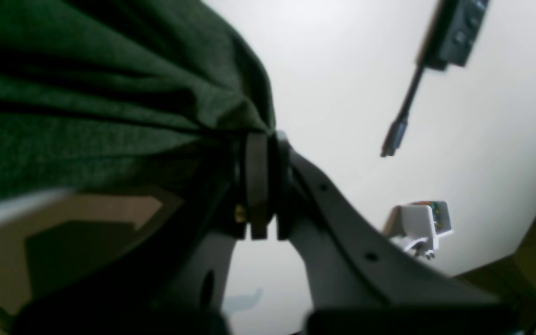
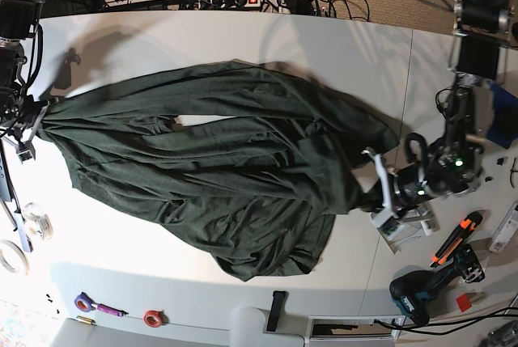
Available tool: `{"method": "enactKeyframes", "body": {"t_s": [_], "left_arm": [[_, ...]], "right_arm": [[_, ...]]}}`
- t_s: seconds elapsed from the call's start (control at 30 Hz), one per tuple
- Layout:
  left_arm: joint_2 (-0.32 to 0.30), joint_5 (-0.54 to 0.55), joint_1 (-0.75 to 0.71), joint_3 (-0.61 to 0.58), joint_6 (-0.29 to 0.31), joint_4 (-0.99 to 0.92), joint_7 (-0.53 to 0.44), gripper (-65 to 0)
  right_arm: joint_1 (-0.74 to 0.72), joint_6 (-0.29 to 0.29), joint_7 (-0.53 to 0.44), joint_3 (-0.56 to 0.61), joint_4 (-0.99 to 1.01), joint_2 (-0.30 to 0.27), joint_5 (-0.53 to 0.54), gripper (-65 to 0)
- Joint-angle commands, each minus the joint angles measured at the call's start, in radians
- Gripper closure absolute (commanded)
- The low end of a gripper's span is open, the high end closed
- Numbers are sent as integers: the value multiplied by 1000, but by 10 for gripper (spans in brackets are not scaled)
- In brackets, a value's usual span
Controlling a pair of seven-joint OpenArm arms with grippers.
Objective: Layout the t-shirt on the table in an organized manner, then fold the t-shirt properly
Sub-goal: 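Release the shirt with the left gripper and regrasp its hem, then pull the grasped hem outward with the left gripper to spread the shirt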
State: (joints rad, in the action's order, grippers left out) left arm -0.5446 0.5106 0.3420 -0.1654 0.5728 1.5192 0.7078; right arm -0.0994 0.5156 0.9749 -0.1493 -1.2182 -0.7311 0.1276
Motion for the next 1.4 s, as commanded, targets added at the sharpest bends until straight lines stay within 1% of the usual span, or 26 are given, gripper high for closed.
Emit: {"method": "enactKeyframes", "body": {"t_s": [0.0, 0.1, 0.23, 0.27, 0.33, 0.37, 0.4, 0.47, 0.5, 0.53, 0.57, 0.63, 0.67, 0.73, 0.8, 0.83, 1.03, 1.07, 1.1, 1.13, 1.17, 1.2, 1.3, 1.37], "left_arm": [[-30, 25, 13, 7, -1, 16, -21, 0], [-68, 59, -18, 7, -1, 16, -21, 0], [-79, 58, -53, 7, -1, 16, -22, 0], [-79, 57, -59, 7, -1, 16, -26, -55], [-79, 50, -63, 7, -10, 16, -29, -215], [-79, 50, -61, 7, -35, 16, -29, -271], [-79, 46, -58, 7, -72, 16, -30, -304], [-79, 29, -54, 8, -145, 16, -40, -316], [-79, 29, -54, 11, -161, 16, -48, -315], [-79, 46, -54, 14, -159, 16, -48, -315], [-79, 72, -55, 14, -142, 16, -40, -315], [-76, 137, -60, 13, -63, 16, 11, -316], [-72, 156, -63, 13, -49, 16, 44, -316], [-57, 135, -68, 12, -49, 13, 69, -330], [-40, 103, -67, 12, -65, -1, 37, -353], [-32, 90, -68, 12, -82, -7, 16, -357], [36, -7, -67, 11, -85, -75, -18, -356], [44, -19, -67, 11, -89, -93, -39, -338], [50, -21, -67, 11, -117, -106, -59, -285], [53, -20, -67, 11, -152, -114, -79, -200], [54, -21, -67, 11, -186, -116, -97, -87], [54, -19, -64, 11, -209, -116, -113, 0], [53, -2, -36, 11, -210, -104, -139, 0], [53, 43, -6, 11, -185, -82, -130, 0]], "right_arm": [[-17, -13, -8, -9, -12, -31, -16, 0], [-17, -16, -8, -9, -12, -31, -16, 0], [-17, -16, -8, -9, -12, -31, -16, 0], [-17, -16, -7, -9, -12, -31, -16, 0], [-17, -16, -8, -9, -12, -31, -16, 0], [-17, -16, -7, -9, -12, -31, -16, 0], [-17, -16, -7, -9, -12, -31, -16, 0], [-17, -16, -7, -9, -12, -31, -16, 0], [-17, -17, -7, -9, -12, -31, -16, 0], [-17, -17, -7, -9, -12, -31, -16, 0], [-17, -17, -7, -9, -12, -31, -16, 0], [-17, -17, -7, -9, -12, -31, -16, 0], [-17, -17, -7, -9, -12, -31, -16, 0], [-17, -18, -7, -9, -12, -31, -16, 0], [-17, -19, -7, -9, -12, -31, -15, 0], [-17, -19, -7, -9, -12, -31, -15, 0], [-17, -19, -7, -9, -12, -31, -12, 0], [-17, -19, -7, -9, -12, -31, -12, 0], [-17, -19, -7, -9, -12, -31, -13, 0], [-17, -19, -7, -9, -12, -31, -12, 0], [-17, -19, -7, -9, -12, -31, -12, 0], [-17, -19, -7, -9, -12, -31, -12, 0], [-17, -19, -7, -9, -12, -31, -12, 0], [-17, -19, -7, -9, -12, -31, -12, 0]]}}
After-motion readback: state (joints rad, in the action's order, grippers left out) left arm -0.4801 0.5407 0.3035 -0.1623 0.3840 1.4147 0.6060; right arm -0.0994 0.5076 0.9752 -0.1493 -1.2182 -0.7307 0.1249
